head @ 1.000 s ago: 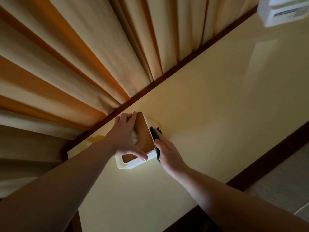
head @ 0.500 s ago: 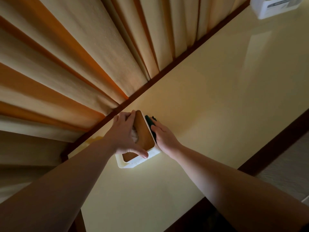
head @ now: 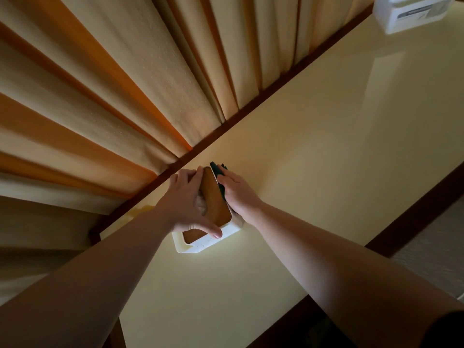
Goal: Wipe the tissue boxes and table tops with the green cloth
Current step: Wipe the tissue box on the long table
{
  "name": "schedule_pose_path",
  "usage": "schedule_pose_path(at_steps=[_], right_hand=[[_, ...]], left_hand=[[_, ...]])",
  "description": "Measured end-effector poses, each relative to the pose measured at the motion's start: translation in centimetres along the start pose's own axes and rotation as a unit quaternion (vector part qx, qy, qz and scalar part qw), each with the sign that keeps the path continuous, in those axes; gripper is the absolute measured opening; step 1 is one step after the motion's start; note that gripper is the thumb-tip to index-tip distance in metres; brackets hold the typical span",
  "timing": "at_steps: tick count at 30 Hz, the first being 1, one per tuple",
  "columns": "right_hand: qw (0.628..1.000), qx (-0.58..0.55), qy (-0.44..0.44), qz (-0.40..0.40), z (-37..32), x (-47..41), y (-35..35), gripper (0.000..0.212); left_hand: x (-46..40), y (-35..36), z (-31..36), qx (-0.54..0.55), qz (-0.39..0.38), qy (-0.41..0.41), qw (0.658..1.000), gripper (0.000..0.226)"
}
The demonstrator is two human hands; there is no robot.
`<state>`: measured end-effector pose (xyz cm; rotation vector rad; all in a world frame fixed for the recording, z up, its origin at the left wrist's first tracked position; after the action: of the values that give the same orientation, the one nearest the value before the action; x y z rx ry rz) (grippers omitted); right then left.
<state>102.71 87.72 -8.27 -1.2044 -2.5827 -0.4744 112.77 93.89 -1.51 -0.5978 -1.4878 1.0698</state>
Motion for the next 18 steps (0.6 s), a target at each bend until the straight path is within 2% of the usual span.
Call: schedule_pose_path(at_steps=[4,10,13,18], right_hand=[[1.0,0.016,0.019,-0.007,2.5,0.5,-0.3,0.052],[0.999,-0.042,0.009,-0.015,5.5,6.5,-0.7,0.046],[0.998,-0.065,-0.01,-0.013,3.8,6.5,-0.5,0.043],[0.999,-0.039,-0.037,-0.009,-0.2,1.4,0.0,0.039]], left_hand=[[-0.1,0.0,0.0,-0.007,-0.005,-0.005,1.0,0.175],[-0.1,0.1,-0.2,-0.006,-0.011,-0.009,1.0,0.176],[0.0,0.1,0.1,-0.008,-0.005,-0.002,1.0,0.175],[-0.1,0.1,0.0,-0.005,0.003,0.003,1.0,0.176]])
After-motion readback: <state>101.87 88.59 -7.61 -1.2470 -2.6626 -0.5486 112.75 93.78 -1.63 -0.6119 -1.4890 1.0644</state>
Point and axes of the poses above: each hand's wrist, its own x-axis away from the middle knuckle, its own y-axis out of the palm, z = x × y, the point moved 9 cm from there along -x, towards the middle knuckle, and after that the axes turned 1 degree about -z, right-handed, at the moved point
